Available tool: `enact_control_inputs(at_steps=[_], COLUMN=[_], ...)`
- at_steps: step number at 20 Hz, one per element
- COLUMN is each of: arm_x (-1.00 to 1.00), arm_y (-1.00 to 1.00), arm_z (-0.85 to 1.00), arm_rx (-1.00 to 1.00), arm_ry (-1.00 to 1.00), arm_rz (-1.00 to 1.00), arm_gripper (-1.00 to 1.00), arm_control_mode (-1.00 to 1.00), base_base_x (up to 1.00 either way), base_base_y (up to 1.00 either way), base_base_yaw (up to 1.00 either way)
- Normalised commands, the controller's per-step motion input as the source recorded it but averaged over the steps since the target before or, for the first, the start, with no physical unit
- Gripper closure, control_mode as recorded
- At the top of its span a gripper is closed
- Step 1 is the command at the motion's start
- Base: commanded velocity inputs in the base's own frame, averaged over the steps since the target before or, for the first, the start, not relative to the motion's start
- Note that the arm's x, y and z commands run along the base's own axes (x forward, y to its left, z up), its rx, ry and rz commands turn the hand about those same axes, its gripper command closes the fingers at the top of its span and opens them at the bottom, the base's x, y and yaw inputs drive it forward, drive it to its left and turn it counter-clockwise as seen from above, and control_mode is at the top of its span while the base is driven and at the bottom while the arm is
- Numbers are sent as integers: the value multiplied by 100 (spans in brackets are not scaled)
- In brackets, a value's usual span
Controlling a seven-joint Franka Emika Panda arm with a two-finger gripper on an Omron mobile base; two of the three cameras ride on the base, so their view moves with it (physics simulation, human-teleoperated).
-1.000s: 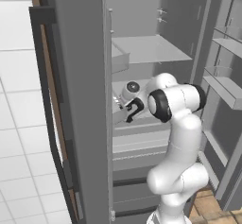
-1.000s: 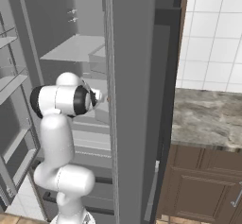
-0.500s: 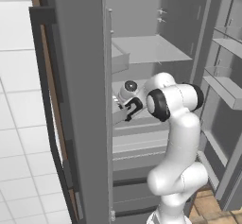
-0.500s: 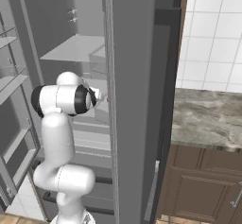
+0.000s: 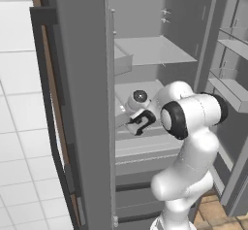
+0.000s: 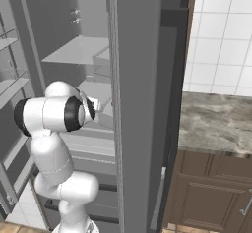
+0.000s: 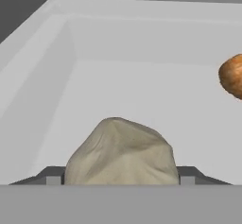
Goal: Move the dumpling and tangerine from the second highest shelf to the top shelf to make space. Then, place the pitcher from the counter on the cleared second highest shelf.
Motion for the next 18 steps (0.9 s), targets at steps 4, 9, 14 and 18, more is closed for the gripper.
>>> enact_control_inputs(at_steps=[4,9,14,18], arm_x=[-100,-78,-62,-49], arm_y=[-3,-24,-50,-28], arm_z=[69,100,100,100], arm_rx=[0,1,10,9], arm_ry=[0,2,8,1], arm_rz=[0,-4,0,0], arm_gripper=[100,100,100,100], arm_control_mode=[-100,-100,-100,-100], base_base_x=[0,0,0,0], base_base_y=[0,0,0,0], base_base_yaw=[0,0,0,0])
